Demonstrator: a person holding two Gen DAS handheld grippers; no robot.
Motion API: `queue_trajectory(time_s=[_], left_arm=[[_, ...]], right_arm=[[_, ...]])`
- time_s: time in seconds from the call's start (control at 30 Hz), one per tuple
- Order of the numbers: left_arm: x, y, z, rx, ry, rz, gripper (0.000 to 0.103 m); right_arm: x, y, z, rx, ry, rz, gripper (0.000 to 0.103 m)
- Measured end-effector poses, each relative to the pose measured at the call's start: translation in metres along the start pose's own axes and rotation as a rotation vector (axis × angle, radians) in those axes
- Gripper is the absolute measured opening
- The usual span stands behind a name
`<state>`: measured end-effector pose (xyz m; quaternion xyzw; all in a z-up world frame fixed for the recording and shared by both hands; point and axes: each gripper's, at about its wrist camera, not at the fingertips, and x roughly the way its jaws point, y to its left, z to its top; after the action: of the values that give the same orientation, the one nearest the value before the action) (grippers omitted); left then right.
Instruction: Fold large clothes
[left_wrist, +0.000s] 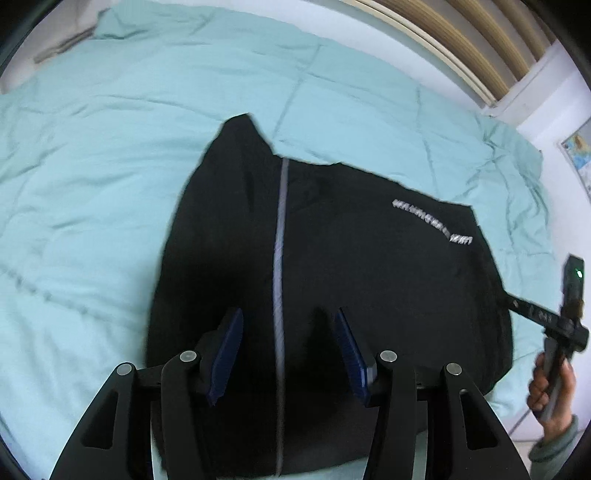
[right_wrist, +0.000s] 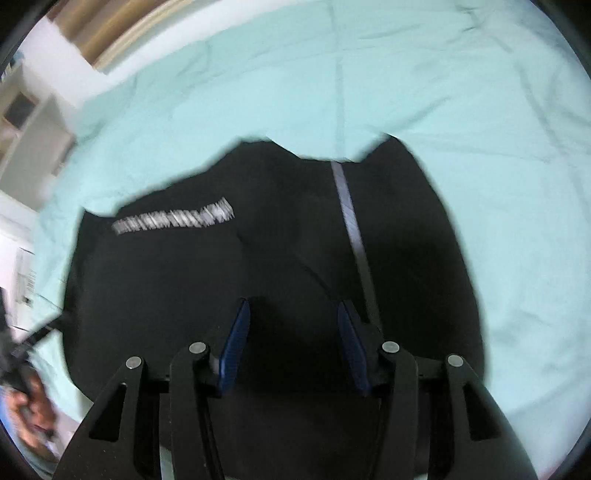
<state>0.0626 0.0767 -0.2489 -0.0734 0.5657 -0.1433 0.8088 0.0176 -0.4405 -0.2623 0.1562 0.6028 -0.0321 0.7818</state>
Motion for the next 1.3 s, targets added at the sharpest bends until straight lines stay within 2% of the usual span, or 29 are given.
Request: queue_trajectory(time_s=[0.13,0.27,0.33,0.47,0.57,0.7,0.83,0.9,1.0,1.17,1.3], left_arm=[[0.02,0.005,-0.012,-0.028,0.037,0.065,0.053],[0.027,-0.011,-0.002,0.0,0.04,0.13,0.054],[0.019,-0.014,0.0,0.003,0.036,0.125,0.054],[-0.023,-0.018,-0.002,0.014,-0.02,0.078,0.054],[-0.059,-0.036,0.001,0.043,-0.09,0.114,0.054],[-0.118,-0.062,0.01,0.078,-0.218,0.132,0.054],[-0.164,-0.09,0.018,0.124,-0.303,0.144,0.058],[-0.181,-0.101,0.017,0.149,-0.325,0.146,0.068],[-0.202,-0.111,0.014,0.188,-0.366,0.175,0.069],[-0.225,-0.118,0.005,0.21,-0.395,0.232,0.069],[-0.233,-0.122,-0.004,0.188,-0.399,0.221,0.069]], right_arm=[[0.021,-0.014,-0.026,0.001,0.051,-0.072,0.053],[0.028,-0.01,-0.017,0.011,0.066,-0.12,0.053],[0.019,-0.01,-0.012,0.035,0.072,-0.118,0.053],[-0.021,-0.001,-0.014,0.05,0.031,-0.074,0.053],[-0.059,0.016,-0.017,0.017,-0.019,-0.082,0.054],[-0.108,0.06,-0.019,-0.021,-0.097,-0.057,0.068],[-0.157,0.094,-0.026,-0.067,-0.178,-0.055,0.069],[-0.172,0.119,-0.027,-0.066,-0.216,-0.058,0.076],[-0.195,0.133,-0.031,-0.044,-0.269,-0.072,0.086],[-0.213,0.154,-0.041,-0.044,-0.284,-0.115,0.087],[-0.216,0.166,-0.047,-0.05,-0.272,-0.121,0.087]])
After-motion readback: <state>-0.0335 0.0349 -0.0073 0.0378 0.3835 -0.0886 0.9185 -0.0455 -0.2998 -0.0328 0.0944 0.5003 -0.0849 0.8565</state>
